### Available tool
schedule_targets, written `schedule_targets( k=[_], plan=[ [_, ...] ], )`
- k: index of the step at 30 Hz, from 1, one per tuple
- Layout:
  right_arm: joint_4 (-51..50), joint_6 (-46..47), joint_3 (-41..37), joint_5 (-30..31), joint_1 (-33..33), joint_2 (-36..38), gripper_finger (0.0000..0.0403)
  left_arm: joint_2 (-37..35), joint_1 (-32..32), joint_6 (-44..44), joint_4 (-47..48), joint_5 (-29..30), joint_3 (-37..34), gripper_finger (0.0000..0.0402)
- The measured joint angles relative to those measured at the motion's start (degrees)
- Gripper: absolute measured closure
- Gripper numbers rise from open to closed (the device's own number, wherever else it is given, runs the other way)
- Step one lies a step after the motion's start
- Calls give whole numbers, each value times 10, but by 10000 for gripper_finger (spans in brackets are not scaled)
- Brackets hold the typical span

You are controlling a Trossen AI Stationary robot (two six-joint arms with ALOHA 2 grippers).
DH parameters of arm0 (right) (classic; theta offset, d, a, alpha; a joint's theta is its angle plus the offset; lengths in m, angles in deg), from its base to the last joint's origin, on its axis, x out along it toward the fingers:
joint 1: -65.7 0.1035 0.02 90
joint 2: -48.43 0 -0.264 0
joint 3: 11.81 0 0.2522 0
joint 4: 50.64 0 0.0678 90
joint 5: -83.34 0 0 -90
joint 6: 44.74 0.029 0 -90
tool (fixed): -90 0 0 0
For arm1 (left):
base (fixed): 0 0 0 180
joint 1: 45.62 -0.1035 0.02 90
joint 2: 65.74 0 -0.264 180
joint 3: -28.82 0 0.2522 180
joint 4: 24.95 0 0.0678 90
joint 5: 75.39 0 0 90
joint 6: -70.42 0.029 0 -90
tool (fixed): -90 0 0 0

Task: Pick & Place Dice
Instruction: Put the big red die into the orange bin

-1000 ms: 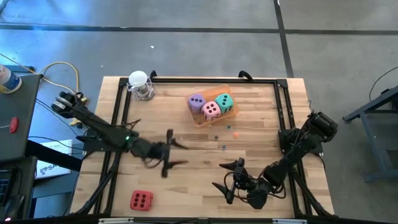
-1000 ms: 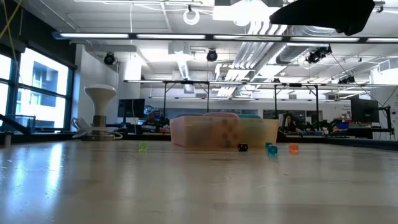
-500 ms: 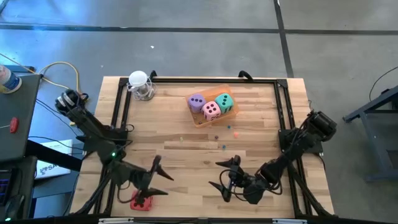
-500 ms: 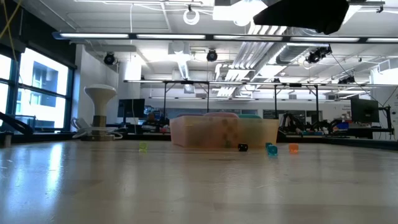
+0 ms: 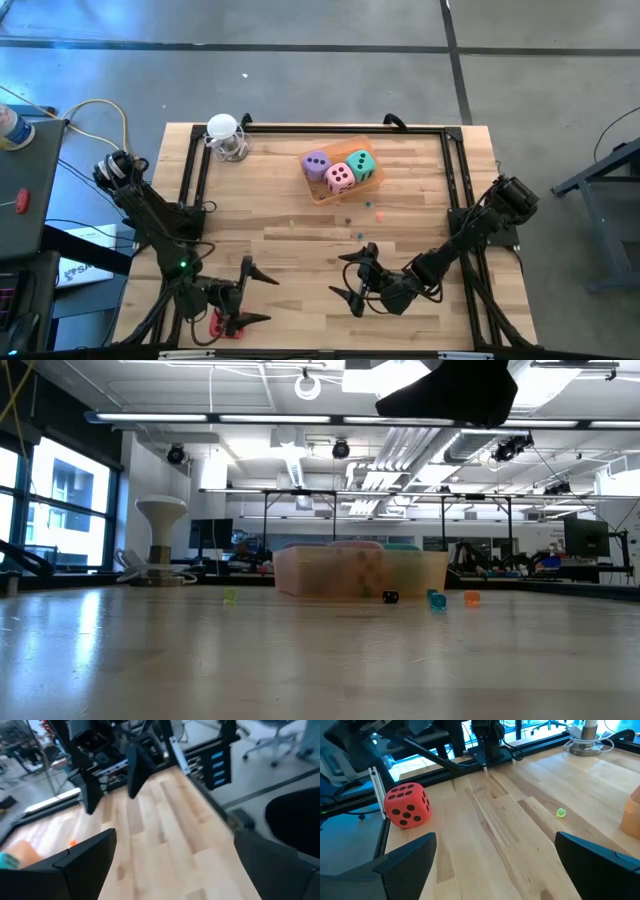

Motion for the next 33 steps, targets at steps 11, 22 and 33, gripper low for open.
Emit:
schedule_targets(
  k=[11, 22, 33],
  plan=[
    [20, -52, 0, -1, 0, 0, 3, -9, 61, -29, 7, -88, 4, 4],
    [28, -60, 0, -3, -10, 0, 3, 5, 123, -115, 288, -100, 131, 4],
    [29, -59, 0, -61, -28, 0, 3, 96, 94, -221, 542, -314, 279, 4]
  ],
)
